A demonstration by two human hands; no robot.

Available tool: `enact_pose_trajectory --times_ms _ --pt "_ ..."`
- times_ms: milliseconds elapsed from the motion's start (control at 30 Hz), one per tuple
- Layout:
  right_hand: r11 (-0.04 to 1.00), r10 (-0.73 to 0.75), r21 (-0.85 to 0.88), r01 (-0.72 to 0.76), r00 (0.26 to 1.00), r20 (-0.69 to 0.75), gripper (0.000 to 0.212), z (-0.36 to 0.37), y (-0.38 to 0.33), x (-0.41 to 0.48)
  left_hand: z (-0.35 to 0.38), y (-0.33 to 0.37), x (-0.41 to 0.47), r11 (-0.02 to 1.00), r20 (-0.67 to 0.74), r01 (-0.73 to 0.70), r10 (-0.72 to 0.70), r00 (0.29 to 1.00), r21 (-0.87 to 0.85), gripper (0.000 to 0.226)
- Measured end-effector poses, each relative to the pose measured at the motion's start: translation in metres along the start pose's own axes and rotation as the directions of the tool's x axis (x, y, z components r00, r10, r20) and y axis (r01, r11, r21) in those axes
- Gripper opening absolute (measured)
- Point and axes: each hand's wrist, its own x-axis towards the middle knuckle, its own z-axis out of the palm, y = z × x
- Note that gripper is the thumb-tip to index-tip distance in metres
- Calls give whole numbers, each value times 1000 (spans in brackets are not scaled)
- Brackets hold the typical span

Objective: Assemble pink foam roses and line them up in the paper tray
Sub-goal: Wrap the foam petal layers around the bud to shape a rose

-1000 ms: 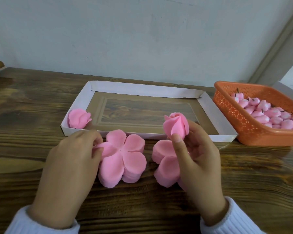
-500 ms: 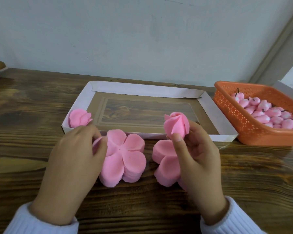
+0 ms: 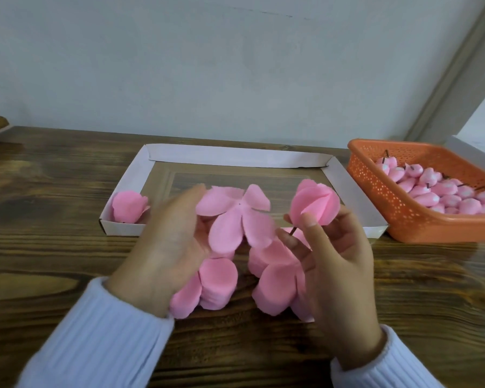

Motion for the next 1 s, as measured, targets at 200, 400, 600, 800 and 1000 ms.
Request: enact_pose_trajectory --times_ms 200,400,600,800,1000 --pt "990 -64 -122 63 998 -3 36 -1 -3 0 12 -24 -2 985 -59 32 -23 998 169 27" --pt "907 -160 -374 191 981 114 22 1 -5 -5 21 -37 -4 995 -15 -91 90 996 -39 37" --pt "878 -142 -430 210 972 185 27 0 -2 -4 21 -36 -4 988 143 -49 70 987 -145 51" --pt "857 -201 -440 270 960 197 25 0 -3 -3 17 -38 -6 990 306 -118 138 942 -82 41" --pt "816 -267 -491 306 952 149 28 -2 -3 -2 16 -43 -4 974 231 -206 179 956 97 36"
